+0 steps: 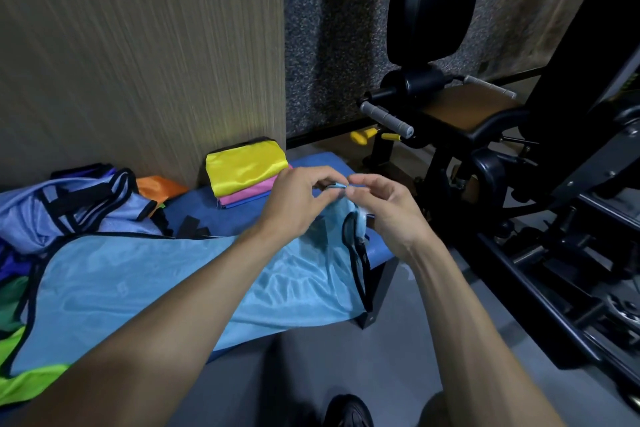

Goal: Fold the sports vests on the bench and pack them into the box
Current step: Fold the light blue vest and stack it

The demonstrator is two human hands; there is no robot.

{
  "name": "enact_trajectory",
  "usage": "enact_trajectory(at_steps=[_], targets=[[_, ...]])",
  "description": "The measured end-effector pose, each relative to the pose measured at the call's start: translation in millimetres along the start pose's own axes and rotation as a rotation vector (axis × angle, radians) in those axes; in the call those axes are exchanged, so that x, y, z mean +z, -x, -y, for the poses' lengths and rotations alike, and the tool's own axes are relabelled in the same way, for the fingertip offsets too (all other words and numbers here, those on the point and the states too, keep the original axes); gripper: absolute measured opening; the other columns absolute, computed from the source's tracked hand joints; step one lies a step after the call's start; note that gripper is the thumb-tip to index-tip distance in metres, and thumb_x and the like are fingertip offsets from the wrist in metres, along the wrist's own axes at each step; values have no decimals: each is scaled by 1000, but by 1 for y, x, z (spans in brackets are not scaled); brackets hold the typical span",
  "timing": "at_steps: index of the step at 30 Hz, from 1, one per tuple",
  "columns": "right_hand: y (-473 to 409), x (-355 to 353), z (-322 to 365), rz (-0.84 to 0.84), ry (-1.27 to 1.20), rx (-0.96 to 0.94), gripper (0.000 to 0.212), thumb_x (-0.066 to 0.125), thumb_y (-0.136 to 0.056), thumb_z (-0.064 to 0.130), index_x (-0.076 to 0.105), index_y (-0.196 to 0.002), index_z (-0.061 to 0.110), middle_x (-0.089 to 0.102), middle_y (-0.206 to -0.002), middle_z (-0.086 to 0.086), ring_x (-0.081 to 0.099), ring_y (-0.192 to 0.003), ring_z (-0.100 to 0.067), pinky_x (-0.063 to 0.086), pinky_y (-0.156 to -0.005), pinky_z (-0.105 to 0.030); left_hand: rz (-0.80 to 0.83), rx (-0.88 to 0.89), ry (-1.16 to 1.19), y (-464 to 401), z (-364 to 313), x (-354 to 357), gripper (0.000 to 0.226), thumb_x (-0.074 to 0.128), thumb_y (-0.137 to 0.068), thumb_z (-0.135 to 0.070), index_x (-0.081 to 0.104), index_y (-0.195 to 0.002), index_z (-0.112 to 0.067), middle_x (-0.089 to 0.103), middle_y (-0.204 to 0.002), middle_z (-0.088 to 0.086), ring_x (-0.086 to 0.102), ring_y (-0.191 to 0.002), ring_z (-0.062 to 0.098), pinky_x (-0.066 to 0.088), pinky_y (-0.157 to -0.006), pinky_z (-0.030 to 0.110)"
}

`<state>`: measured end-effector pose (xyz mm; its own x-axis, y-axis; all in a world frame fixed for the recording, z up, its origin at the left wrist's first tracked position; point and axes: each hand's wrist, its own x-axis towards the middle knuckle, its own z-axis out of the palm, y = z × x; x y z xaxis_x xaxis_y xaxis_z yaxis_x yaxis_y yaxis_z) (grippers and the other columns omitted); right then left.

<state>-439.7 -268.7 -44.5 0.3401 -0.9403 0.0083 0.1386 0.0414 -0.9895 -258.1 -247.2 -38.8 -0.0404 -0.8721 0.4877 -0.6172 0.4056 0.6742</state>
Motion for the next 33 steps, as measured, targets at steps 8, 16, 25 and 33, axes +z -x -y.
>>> enact_trajectory(at_steps=[8,16,25,33], targets=[[-1,-12,8,-171,-95,29,7,76,-88,8,77,-94,5,71,-95,-22,64,-89,-31,52,-96,-52,36,63,32,-6,-15,-13,7,83,-83,-21,77,-87,-20,75,-84,-11,67,-84,3,39,-75,8],[6,-11,34,-148,157,-185,13,76,-90,11,75,-101,5,76,-96,-18,70,-85,-20,56,-77,-30,241,201,-67,-30,-27,-14,14,83,-81,-38,77,-91,-32,59,-115,-10,54,-113,13,38,-100,22],[14,-25,34,-155,253,-254,14,71,-94,11,73,-108,10,77,-100,-14,73,-100,-32,57,-95,-46,329,85,23,-48,-36,1,21,86,-80,-29,66,-80,-24,68,-79,0,62,-78,21,53,-78,46],[19,-34,35,-131,441,-276,26,82,-85,24,72,-109,24,75,-97,1,70,-90,-15,56,-82,-24,286,100,38,-59,-33,13,21,87,-78,-28,68,-81,-20,66,-72,-4,52,-64,7,49,-66,37]])
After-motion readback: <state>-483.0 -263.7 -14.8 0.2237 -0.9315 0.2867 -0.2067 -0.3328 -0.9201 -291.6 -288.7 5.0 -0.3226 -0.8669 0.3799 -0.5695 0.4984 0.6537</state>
